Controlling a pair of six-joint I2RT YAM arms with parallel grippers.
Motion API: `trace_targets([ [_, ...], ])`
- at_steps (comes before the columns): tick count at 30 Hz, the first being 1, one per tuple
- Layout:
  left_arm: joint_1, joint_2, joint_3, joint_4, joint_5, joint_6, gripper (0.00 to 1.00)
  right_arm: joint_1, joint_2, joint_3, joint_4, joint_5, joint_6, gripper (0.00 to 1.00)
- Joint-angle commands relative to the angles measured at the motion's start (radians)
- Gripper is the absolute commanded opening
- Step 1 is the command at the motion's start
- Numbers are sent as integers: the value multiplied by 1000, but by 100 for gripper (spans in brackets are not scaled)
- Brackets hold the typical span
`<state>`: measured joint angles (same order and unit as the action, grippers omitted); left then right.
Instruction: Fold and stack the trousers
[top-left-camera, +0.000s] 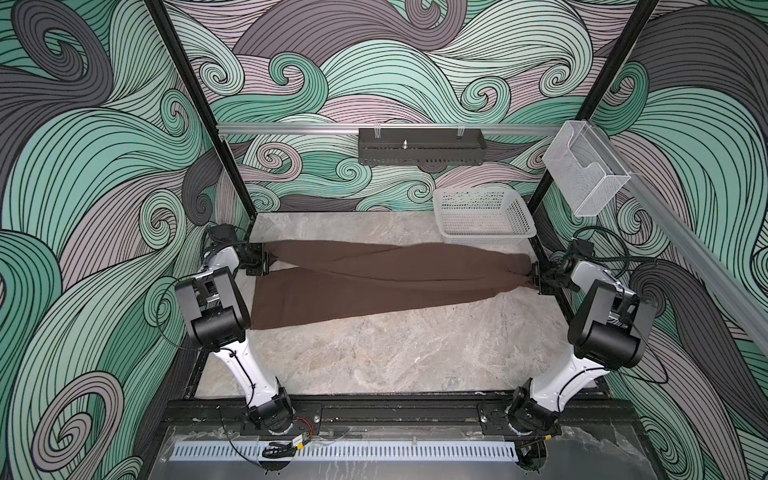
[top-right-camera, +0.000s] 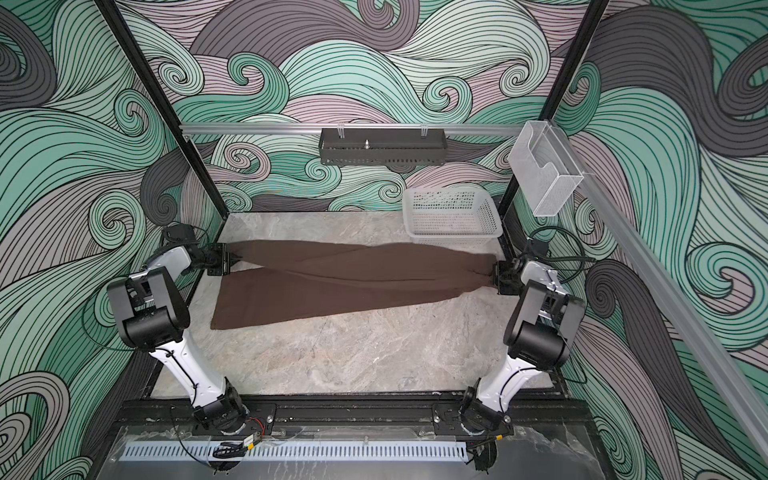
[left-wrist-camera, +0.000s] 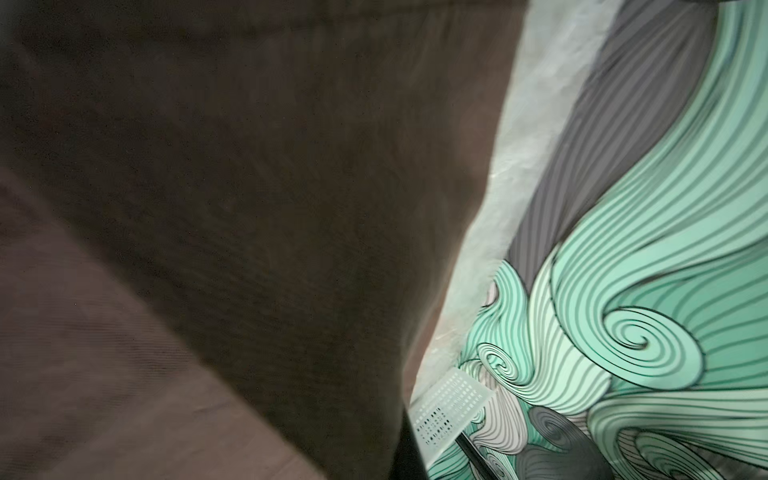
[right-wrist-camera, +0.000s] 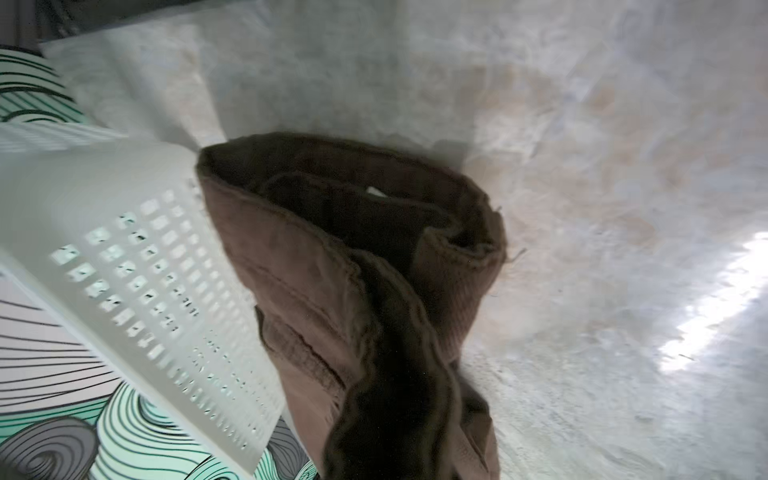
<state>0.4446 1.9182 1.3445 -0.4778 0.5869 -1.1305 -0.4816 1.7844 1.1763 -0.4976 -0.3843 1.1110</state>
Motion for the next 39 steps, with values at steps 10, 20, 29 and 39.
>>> trace_targets([
  [10, 51, -77, -217, 92, -22, 54, 0, -51, 12, -55, -66, 70, -133, 29],
  [20, 99, -85, -271, 72, -9, 97, 0, -52, -27, -86, -91, 20, -146, 46],
  [29, 101, -72, -245, 56, -6, 98, 0, -43, -66, -97, -94, -2, -98, 54],
  [39, 101, -70, -233, 54, -9, 94, 0, -38, -8, -70, -39, -16, -52, 0],
])
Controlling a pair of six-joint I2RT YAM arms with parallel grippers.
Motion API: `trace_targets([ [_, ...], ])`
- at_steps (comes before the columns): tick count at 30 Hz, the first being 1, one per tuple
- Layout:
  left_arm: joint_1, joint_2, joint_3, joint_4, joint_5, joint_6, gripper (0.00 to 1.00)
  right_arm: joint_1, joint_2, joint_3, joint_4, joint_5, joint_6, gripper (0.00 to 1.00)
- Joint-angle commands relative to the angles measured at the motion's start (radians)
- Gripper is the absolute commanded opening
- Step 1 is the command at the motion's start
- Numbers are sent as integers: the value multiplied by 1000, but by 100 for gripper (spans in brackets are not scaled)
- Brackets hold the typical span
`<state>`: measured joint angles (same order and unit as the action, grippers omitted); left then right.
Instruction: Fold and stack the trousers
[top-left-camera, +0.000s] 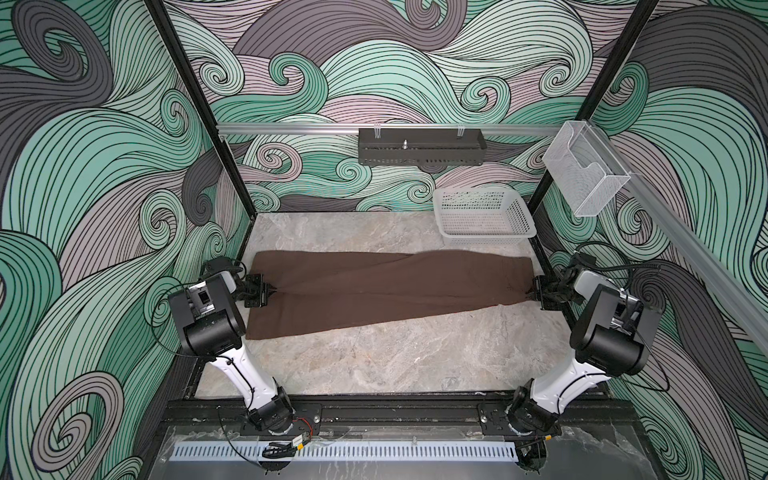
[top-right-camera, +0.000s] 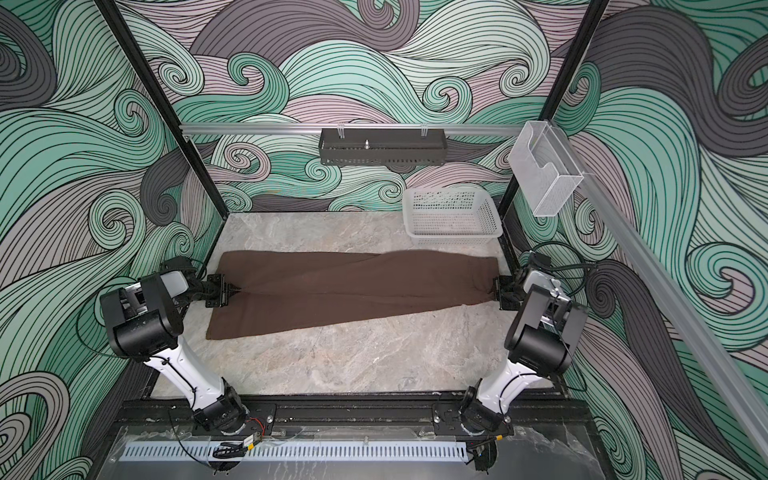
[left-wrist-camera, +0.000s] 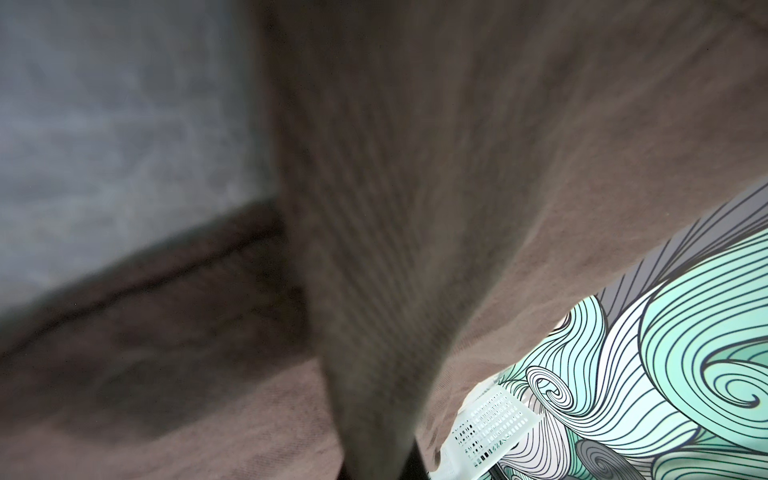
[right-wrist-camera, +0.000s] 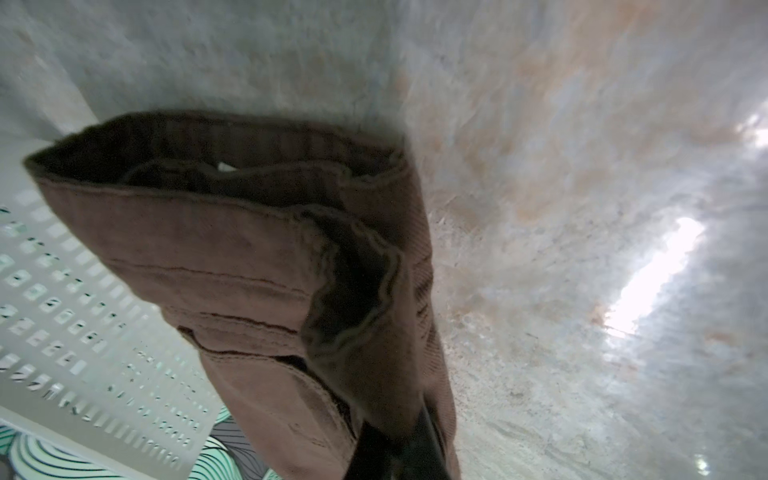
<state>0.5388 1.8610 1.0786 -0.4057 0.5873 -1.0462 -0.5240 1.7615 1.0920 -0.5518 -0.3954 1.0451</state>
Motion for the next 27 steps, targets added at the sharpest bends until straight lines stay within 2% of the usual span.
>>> trace_targets([
  [1, 7, -13, 38, -20, -8, 9, 0, 6, 9, 27, 12, 1, 18, 0],
  [6, 5, 12, 112, -31, 15, -12, 0, 20, 29, 191, -39, 15, 22, 0],
  [12, -8, 51, 389, -101, 60, -68, 0, 38, 129, 472, -95, 5, 61, 0],
  [16, -13, 40, 492, -158, 90, -58, 0, 36, 147, 535, -101, 25, 56, 0],
  [19, -9, -29, 396, -163, 103, -10, 0, 25, 148, 510, -102, 50, 33, 0],
  [25, 45, -180, 20, -75, 103, 45, 0, -11, 141, 416, -103, 127, -33, 0],
  [27, 53, -187, -28, -68, 94, 64, 0, -20, 142, 403, -103, 148, -49, 0],
])
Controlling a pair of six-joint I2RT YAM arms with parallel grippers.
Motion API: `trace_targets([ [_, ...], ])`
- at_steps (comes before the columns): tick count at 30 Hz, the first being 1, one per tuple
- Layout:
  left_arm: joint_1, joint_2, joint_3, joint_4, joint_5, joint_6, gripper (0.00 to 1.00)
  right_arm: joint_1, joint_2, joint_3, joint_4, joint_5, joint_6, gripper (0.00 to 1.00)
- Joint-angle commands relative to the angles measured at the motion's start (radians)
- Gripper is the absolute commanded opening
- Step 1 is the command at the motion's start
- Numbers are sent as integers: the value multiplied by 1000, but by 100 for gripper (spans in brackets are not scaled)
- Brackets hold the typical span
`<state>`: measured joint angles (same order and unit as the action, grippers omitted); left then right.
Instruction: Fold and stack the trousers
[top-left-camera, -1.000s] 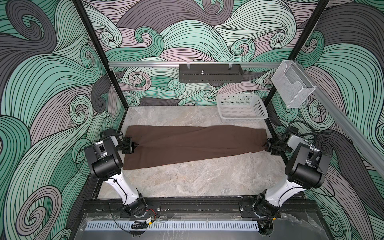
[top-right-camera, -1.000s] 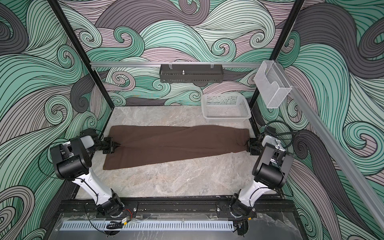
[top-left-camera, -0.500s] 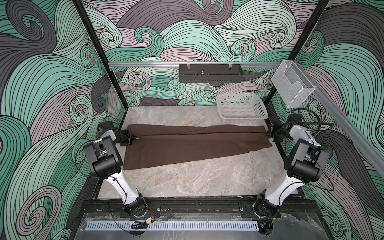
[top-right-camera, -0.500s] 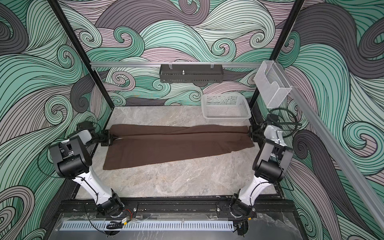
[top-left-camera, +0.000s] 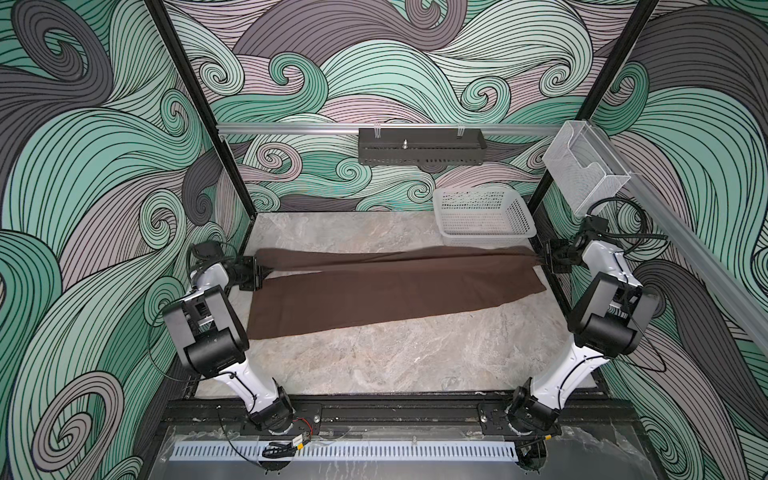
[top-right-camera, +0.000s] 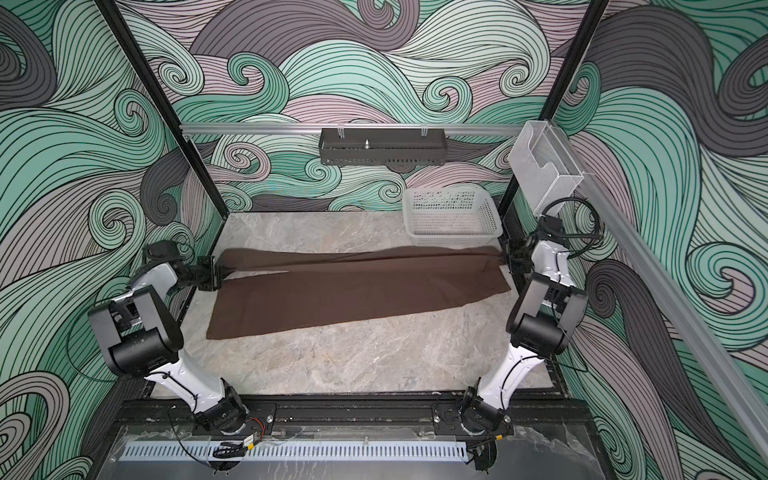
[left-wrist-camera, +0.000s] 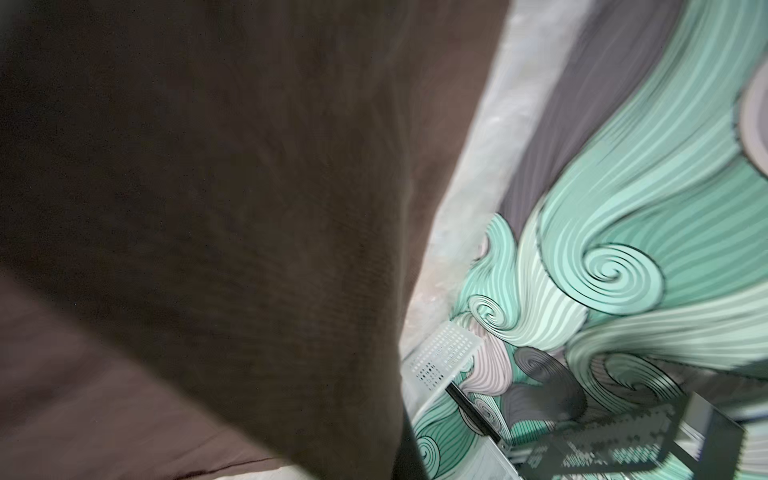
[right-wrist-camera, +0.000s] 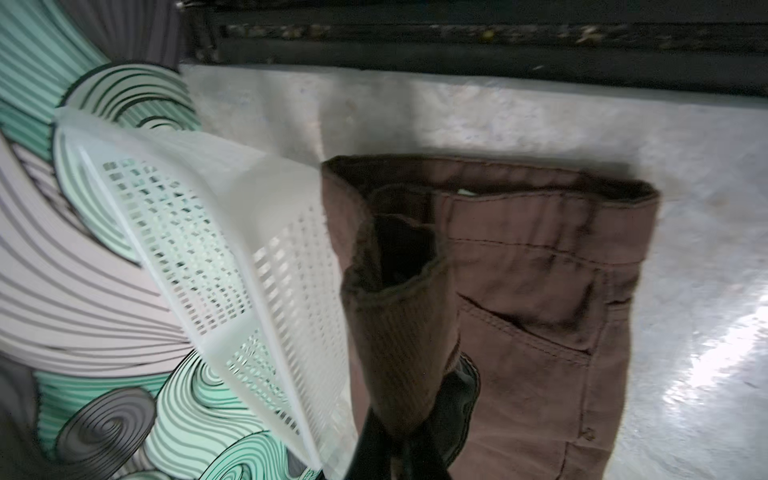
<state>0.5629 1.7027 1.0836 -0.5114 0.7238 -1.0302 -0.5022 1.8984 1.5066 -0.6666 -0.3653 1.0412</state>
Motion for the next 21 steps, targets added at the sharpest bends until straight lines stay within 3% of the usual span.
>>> trace_targets([
  [1, 30, -21, -32, 35, -39, 51, 0, -41, 9, -10, 12, 123, -47, 0],
  [4, 19, 9, 41, 31, -36, 27, 0, -35, 37, 51, -3, 105, -34, 0],
  [9, -9, 60, 342, -60, -34, -14, 0, -21, 70, 238, -24, 73, 6, 0],
  [12, -9, 34, 425, -96, -43, -13, 0, -28, 69, 303, -35, 77, -3, 0],
  [15, -7, -35, 342, -108, -49, 24, 0, -45, 50, 250, -36, 89, -24, 0],
  [21, -6, -227, -103, -23, -78, 80, 0, -94, -1, -8, 26, 150, -85, 0],
])
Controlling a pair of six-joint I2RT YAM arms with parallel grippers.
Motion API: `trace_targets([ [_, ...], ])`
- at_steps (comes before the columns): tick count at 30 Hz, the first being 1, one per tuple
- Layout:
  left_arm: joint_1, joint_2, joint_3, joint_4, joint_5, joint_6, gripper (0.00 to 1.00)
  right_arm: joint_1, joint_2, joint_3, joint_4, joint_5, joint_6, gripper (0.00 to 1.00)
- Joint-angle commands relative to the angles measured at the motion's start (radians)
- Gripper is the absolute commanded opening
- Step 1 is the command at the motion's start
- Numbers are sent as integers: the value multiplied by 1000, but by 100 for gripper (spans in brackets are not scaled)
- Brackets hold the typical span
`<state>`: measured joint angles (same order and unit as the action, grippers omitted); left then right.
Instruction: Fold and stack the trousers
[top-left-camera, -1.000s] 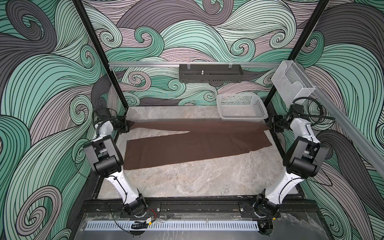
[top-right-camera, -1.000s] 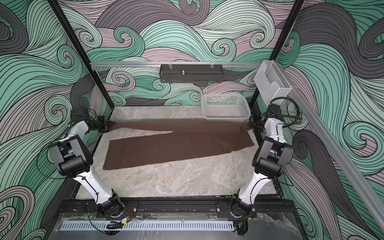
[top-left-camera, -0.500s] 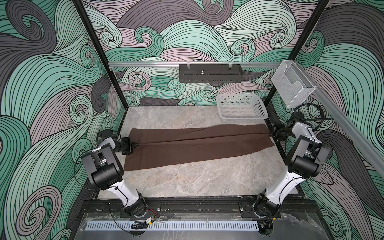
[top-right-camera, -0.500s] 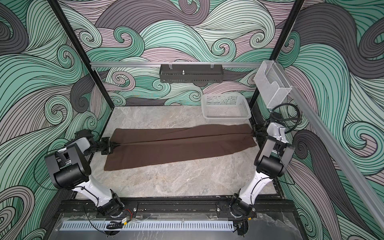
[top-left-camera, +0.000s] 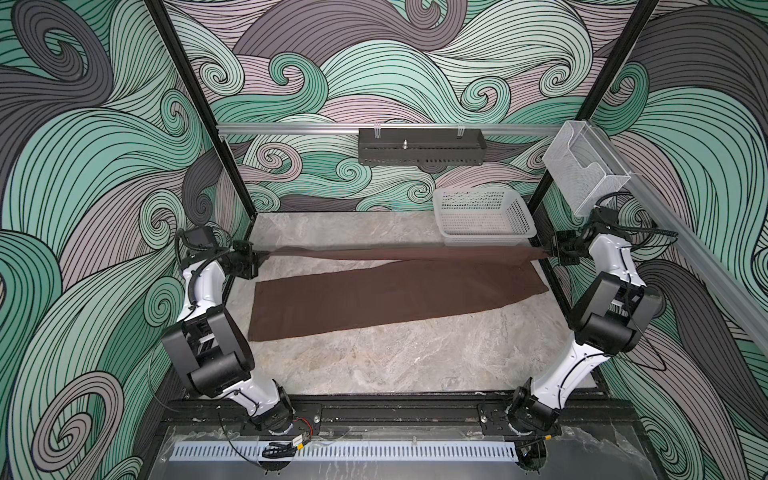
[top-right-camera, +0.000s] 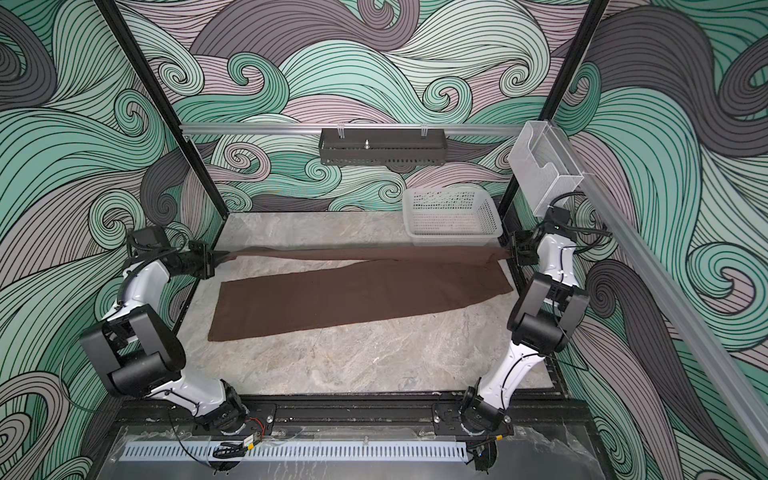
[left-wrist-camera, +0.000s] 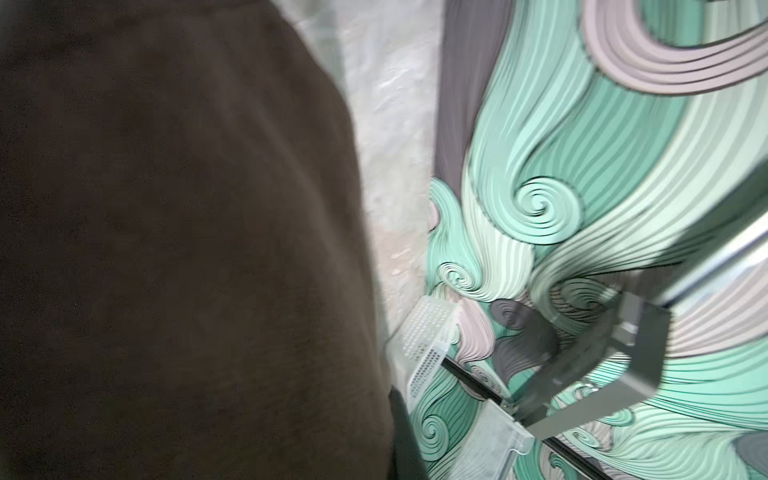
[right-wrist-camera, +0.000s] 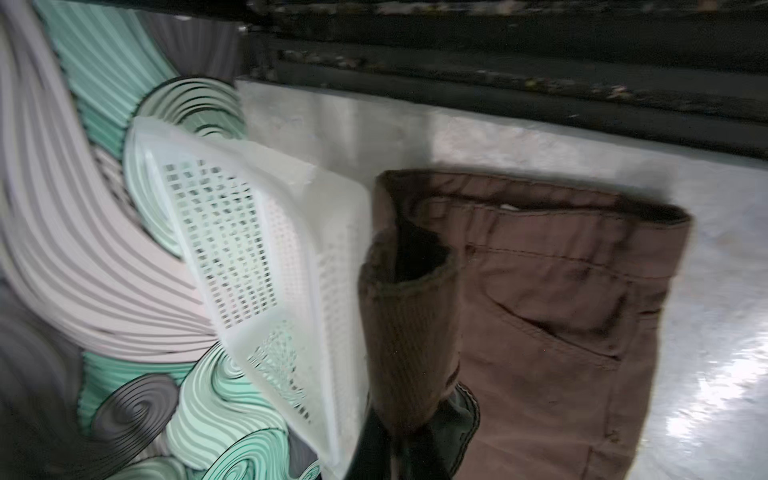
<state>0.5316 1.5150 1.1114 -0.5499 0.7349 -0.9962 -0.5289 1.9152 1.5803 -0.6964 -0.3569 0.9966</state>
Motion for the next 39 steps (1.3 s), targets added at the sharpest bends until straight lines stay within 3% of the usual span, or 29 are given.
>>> trace_targets([
  [1, 29, -61, -186, 13, -106, 61, 0, -76, -24, -113, 60, 168, -54, 0],
  [6, 36, -142, -352, 27, -191, 90, 0, -100, -11, -208, 80, 277, -101, 0],
  [10, 35, -129, -382, 56, -200, 76, 0, -99, 18, -208, 86, 248, -95, 0],
  [14, 34, -111, -298, 36, -175, 62, 0, -84, 11, -159, 78, 191, -78, 0],
  [18, 34, -122, -115, -26, -145, 43, 0, -75, -28, -91, 58, 93, -46, 0],
  [22, 34, -179, -21, -114, -147, 70, 0, -87, -118, -115, 53, 95, -35, 0],
  [31, 34, -349, -362, -110, -195, 131, 0, -131, -151, -310, 56, 205, -98, 0],
  [39, 35, -281, -525, -21, -260, 134, 0, -119, -91, -374, 76, 240, -111, 0],
])
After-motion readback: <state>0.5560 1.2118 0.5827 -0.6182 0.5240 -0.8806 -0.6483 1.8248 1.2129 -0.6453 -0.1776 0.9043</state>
